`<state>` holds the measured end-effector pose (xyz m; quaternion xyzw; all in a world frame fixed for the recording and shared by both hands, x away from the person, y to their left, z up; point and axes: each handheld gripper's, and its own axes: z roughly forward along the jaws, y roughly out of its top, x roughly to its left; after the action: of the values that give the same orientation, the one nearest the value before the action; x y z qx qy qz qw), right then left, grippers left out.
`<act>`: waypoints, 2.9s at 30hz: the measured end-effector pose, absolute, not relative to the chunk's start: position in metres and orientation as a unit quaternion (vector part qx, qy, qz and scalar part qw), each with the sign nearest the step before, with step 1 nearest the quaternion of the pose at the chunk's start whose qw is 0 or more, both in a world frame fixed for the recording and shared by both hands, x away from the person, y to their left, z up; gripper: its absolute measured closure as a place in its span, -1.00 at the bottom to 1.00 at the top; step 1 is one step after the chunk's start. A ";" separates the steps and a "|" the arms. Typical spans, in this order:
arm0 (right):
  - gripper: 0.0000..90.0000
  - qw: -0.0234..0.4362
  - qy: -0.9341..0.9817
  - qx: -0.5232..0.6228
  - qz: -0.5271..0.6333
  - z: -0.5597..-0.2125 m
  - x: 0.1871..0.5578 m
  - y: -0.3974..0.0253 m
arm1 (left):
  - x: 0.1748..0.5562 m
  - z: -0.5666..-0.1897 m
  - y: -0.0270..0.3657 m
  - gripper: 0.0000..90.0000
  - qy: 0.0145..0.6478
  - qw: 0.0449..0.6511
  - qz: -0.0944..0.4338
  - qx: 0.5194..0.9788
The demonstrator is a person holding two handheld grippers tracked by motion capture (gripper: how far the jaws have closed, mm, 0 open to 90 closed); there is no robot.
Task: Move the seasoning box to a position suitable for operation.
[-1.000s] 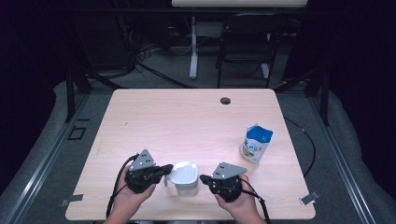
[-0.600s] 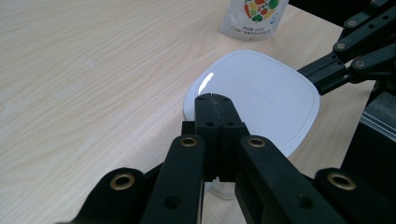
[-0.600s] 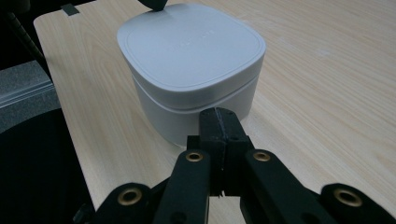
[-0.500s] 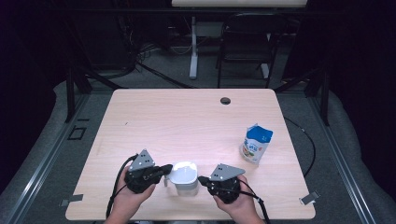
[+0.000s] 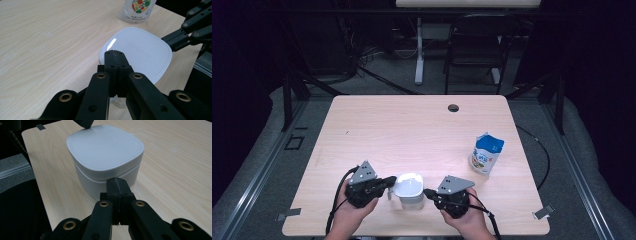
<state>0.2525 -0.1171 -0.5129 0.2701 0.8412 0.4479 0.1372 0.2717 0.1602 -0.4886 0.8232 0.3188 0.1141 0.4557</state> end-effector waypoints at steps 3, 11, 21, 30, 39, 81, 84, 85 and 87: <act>1.00 0.138 0.841 0.271 0.448 -0.513 0.252 -0.117 | 0.272 -0.489 0.161 1.00 0.320 0.459 0.115 0.821; 1.00 0.133 0.839 0.272 0.453 -0.511 0.254 -0.117 | 0.271 -0.491 0.162 1.00 0.321 0.463 0.115 0.818; 1.00 0.133 0.839 0.272 0.453 -0.508 0.255 -0.116 | 0.269 -0.492 0.164 0.94 0.322 0.464 0.117 0.817; 1.00 0.134 0.839 0.272 0.452 -0.505 0.257 -0.114 | 0.269 -0.493 0.165 0.92 0.321 0.466 0.116 0.816; 1.00 0.134 0.839 0.273 0.452 -0.504 0.257 -0.113 | 0.269 -0.494 0.167 0.90 0.321 0.470 0.117 0.814; 1.00 0.134 0.833 0.273 0.463 -0.494 0.257 -0.111 | 0.264 -0.491 0.183 0.49 0.342 0.470 0.125 0.804; 1.00 0.134 0.834 0.271 0.462 -0.492 0.257 -0.111 | 0.264 -0.491 0.185 0.47 0.345 0.465 0.123 0.806; 1.00 0.135 0.833 0.271 0.462 -0.492 0.258 -0.111 | 0.264 -0.491 0.186 0.47 0.346 0.465 0.123 0.806; 1.00 0.133 0.832 0.272 0.464 -0.491 0.258 -0.111 | 0.263 -0.492 0.186 0.46 0.346 0.465 0.124 0.805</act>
<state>0.2579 -0.1106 -0.4910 0.2715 0.8325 0.4643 0.1328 0.2635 0.1862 -0.4915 0.8054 0.3457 0.1236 0.4653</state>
